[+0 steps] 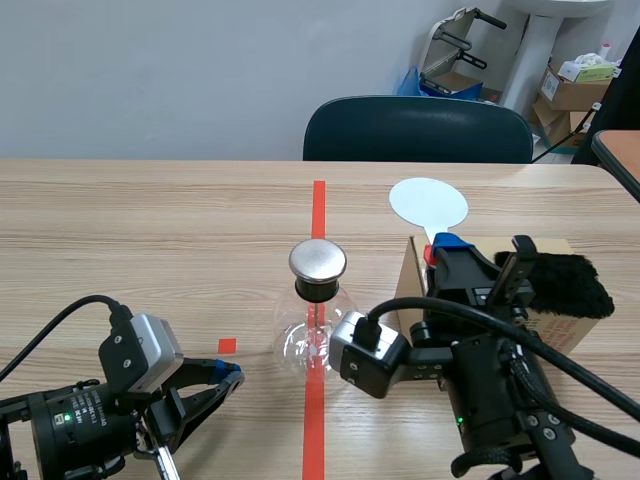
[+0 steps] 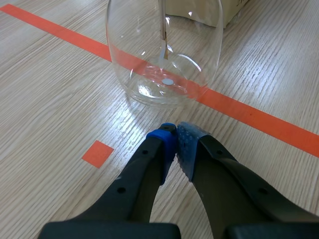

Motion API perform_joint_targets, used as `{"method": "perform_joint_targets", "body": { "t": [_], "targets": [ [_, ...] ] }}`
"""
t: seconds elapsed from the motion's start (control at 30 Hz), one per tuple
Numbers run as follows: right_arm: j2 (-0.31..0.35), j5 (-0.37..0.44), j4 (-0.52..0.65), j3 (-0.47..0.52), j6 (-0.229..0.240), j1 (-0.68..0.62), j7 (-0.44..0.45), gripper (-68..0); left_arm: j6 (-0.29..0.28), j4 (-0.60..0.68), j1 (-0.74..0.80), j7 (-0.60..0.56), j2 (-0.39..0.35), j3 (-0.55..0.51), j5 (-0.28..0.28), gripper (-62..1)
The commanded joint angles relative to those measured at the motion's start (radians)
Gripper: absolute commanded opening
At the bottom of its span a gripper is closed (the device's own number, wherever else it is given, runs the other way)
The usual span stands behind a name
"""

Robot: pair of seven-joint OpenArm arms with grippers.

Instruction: Do the electroscope experiment

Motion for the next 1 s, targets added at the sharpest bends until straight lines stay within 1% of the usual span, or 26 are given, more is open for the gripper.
{"method": "perform_joint_targets", "body": {
  "t": [0.0, 0.97],
  "targets": [
    [0.013, -0.002, 0.014, 0.004, -0.01, 0.011, -0.004, -67.1, 0.001, 0.023, -0.008, -0.011, 0.003, -0.012, 0.001, -56.9],
    [0.013, -0.002, 0.014, 0.004, -0.01, 0.011, -0.003, -67.1, 0.002, 0.023, -0.008, 0.008, 0.008, -0.012, 0.001, -56.9]
  ]
}}
